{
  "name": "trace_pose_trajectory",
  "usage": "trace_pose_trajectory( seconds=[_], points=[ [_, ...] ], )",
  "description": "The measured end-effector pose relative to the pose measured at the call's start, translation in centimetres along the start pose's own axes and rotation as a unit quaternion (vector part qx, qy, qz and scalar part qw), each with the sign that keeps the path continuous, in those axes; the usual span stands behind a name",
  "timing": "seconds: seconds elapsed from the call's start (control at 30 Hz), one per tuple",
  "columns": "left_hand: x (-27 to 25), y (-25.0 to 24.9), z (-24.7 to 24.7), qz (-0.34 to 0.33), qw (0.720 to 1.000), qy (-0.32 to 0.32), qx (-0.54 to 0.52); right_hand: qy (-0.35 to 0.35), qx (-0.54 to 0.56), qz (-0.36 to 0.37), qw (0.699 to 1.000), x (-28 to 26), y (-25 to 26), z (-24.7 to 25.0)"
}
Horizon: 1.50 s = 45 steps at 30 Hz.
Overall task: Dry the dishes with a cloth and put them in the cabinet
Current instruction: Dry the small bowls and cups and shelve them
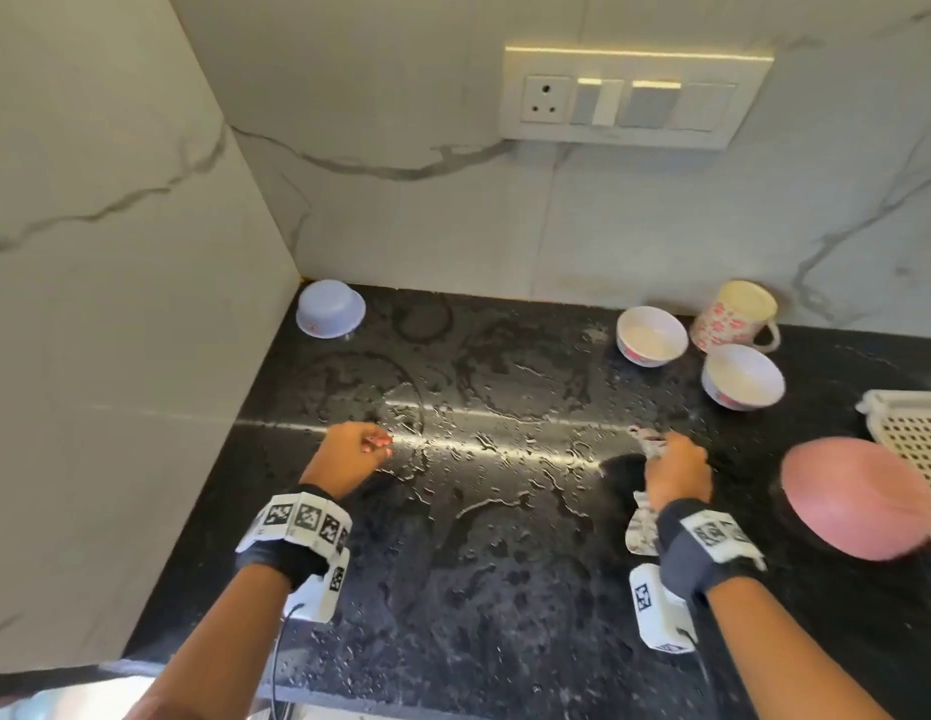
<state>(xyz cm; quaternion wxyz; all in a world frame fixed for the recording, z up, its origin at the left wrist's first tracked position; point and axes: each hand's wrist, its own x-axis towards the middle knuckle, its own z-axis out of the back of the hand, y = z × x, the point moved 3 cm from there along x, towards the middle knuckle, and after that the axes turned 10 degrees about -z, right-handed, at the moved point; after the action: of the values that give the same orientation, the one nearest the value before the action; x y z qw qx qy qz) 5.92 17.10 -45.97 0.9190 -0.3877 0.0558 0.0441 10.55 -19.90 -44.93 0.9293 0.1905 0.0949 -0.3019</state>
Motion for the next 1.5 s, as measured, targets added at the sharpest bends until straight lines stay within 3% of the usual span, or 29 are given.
trace_pose_trajectory(
  seconds=[0.07,0.13,0.23,0.33,0.43,0.6,0.7,0.87,0.93,1.07,1.17,1.23,1.27,1.37,1.43,1.5],
  points=[
    [1.4,1.0,0.7,0.005,1.000,-0.001,0.026,0.028,0.137,-0.006,0.990,0.7,1.7,1.1],
    [3.4,2.2,1.7,0.011,0.998,-0.005,0.061,0.074,0.265,-0.020,0.961,1.7,3.6,1.4],
    [7.6,4.3,4.1,0.032,0.989,-0.008,0.142,0.166,0.453,-0.052,0.875,3.0,6.8,0.8],
    [12.1,6.6,6.1,0.055,0.979,-0.029,0.192,0.275,0.527,-0.055,0.802,3.5,10.9,-0.3],
    [16.0,8.5,7.1,0.082,0.972,-0.051,0.212,0.373,0.530,-0.071,0.758,3.6,14.2,-2.6],
    [21.1,11.2,8.2,0.082,0.971,-0.115,0.194,0.442,0.515,-0.084,0.729,2.6,16.4,-6.6],
    [23.4,12.1,8.6,0.081,0.968,-0.105,0.212,0.447,0.513,-0.067,0.730,1.9,17.3,-7.7],
    [24.5,12.6,8.1,0.079,0.970,-0.083,0.214,0.402,0.514,-0.059,0.756,1.9,18.4,-8.6],
    [24.2,12.3,7.6,0.083,0.970,-0.089,0.210,0.397,0.517,-0.064,0.756,1.8,18.6,-8.7],
    [23.1,10.7,6.8,0.094,0.974,-0.040,0.202,0.401,0.533,-0.067,0.742,1.3,18.5,-7.4],
    [20.1,7.4,6.6,0.105,0.991,-0.041,0.075,0.436,0.528,-0.077,0.724,0.6,18.1,-5.5],
    [16.8,4.0,6.5,0.086,0.990,-0.026,-0.112,0.461,0.522,-0.081,0.713,-0.1,17.7,-3.3],
    [14.7,2.2,6.4,0.086,0.968,-0.017,-0.237,0.466,0.522,-0.084,0.710,-0.5,17.4,-2.2],
    [7.8,-3.4,6.3,0.084,0.857,0.013,-0.509,0.477,0.535,-0.073,0.693,-2.8,16.6,1.7],
    [3.6,-6.3,5.3,0.079,0.811,0.029,-0.578,0.478,0.540,-0.050,0.691,-4.7,15.9,4.3],
    [0.2,-8.6,3.7,0.056,0.788,0.036,-0.613,0.462,0.528,-0.018,0.713,-7.0,15.1,6.2]
  ],
)
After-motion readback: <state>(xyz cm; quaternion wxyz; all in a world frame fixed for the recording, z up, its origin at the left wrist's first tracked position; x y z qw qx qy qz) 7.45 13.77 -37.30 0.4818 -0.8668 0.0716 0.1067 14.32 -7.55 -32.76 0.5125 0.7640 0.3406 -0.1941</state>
